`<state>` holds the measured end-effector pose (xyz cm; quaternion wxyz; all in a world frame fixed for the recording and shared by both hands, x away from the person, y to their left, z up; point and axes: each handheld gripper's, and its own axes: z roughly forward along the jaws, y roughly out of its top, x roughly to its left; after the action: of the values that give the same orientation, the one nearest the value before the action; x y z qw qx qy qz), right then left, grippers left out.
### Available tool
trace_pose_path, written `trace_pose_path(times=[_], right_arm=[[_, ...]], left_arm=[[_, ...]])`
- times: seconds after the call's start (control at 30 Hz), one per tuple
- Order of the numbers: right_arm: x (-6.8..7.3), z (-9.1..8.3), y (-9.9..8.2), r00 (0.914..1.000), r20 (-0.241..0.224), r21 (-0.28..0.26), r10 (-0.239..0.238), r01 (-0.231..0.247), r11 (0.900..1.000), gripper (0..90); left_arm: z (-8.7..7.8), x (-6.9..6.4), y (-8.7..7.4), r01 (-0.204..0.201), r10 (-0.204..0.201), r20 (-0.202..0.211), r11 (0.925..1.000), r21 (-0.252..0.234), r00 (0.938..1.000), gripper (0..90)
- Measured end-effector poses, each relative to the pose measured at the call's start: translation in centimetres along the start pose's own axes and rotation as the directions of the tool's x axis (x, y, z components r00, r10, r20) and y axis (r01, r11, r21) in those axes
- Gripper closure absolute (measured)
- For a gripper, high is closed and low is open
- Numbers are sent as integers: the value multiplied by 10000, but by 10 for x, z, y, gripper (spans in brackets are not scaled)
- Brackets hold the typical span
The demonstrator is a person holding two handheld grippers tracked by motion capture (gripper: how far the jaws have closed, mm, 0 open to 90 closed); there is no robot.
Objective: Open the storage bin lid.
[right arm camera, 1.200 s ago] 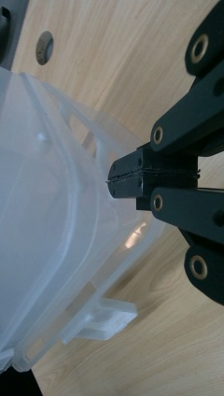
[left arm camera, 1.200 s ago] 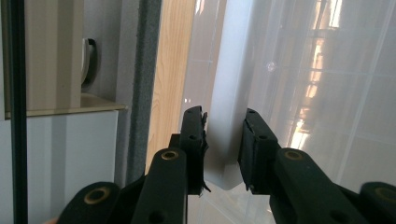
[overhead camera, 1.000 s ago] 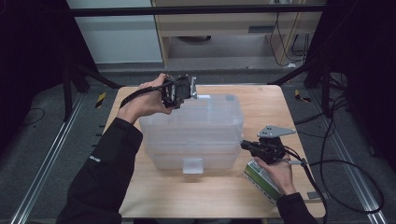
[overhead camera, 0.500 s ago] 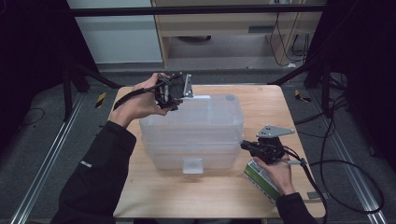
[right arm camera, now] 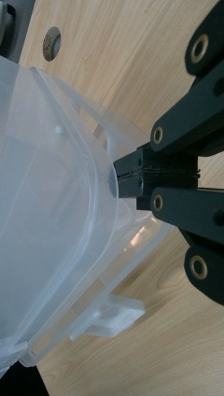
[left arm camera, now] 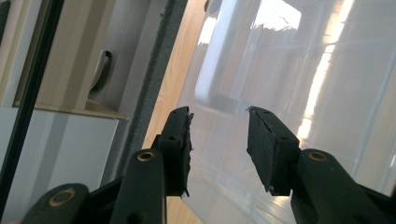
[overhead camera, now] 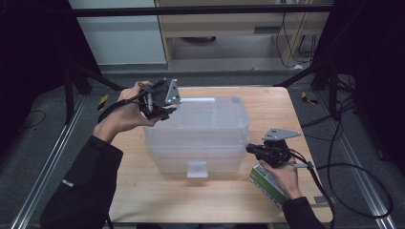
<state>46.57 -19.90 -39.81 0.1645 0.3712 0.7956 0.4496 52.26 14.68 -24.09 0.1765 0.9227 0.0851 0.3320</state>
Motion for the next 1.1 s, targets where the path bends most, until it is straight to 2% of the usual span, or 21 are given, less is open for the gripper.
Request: trace_pose_path(times=[0.1,0.33,0.47,0.57,0.67,0.73,0.8,0.83,0.93,0.97,1.03,1.07,1.1], right_arm=[[0,0,0,10000,-1,42,-21,21,10000,900],[0,1,0,10000,-26,135,-60,61,9999,900],[0,1,-1,10000,-58,166,-20,21,9999,900],[0,1,-1,10000,-71,185,-1,3,9998,900],[0,1,-1,10000,-76,213,-2,3,9998,900],[-1,1,-1,10000,-96,212,18,-16,9998,900],[-1,2,-1,9999,-128,211,68,-65,9998,900],[-1,2,-1,9999,-137,193,103,-101,9998,900],[-1,2,-1,9999,-109,210,68,-66,9998,900],[-1,2,-1,9999,-106,223,70,-68,9997,900],[-1,2,-1,9999,-125,237,92,-89,9997,900],[-1,2,-1,9999,-124,229,95,-92,9997,900],[-1,2,-1,9999,-127,227,105,-102,9997,900]], left_arm=[[-4,-2,-12,644,-646,-50,9972,-387,9979,605],[-2,-6,-33,1468,-1474,-238,9888,-269,9888,644],[1,-10,-46,2120,-2135,-269,9760,-493,9766,678],[2,-14,-57,2624,-2650,-339,9626,-669,9637,702],[2,-17,-69,3157,-3211,-540,9446,-893,9455,735],[0,-18,-78,3546,-3616,-531,9287,-1086,9308,764],[-1,-18,-85,3948,-4043,-606,9101,-1256,9126,797],[-2,-19,-88,4094,-4197,-617,9027,-1323,9056,810],[-6,-21,-99,4436,-4572,-661,8828,-1546,8869,840],[-7,-21,-102,4510,-4652,-710,8789,-1552,8823,852],[-9,-23,-109,4737,-4913,-821,8643,-1691,8671,871],[-9,-24,-112,4884,-5078,-864,8545,-1771,8571,881],[-10,-25,-115,5080,-5291,-910,8416,-1836,8437,888]])
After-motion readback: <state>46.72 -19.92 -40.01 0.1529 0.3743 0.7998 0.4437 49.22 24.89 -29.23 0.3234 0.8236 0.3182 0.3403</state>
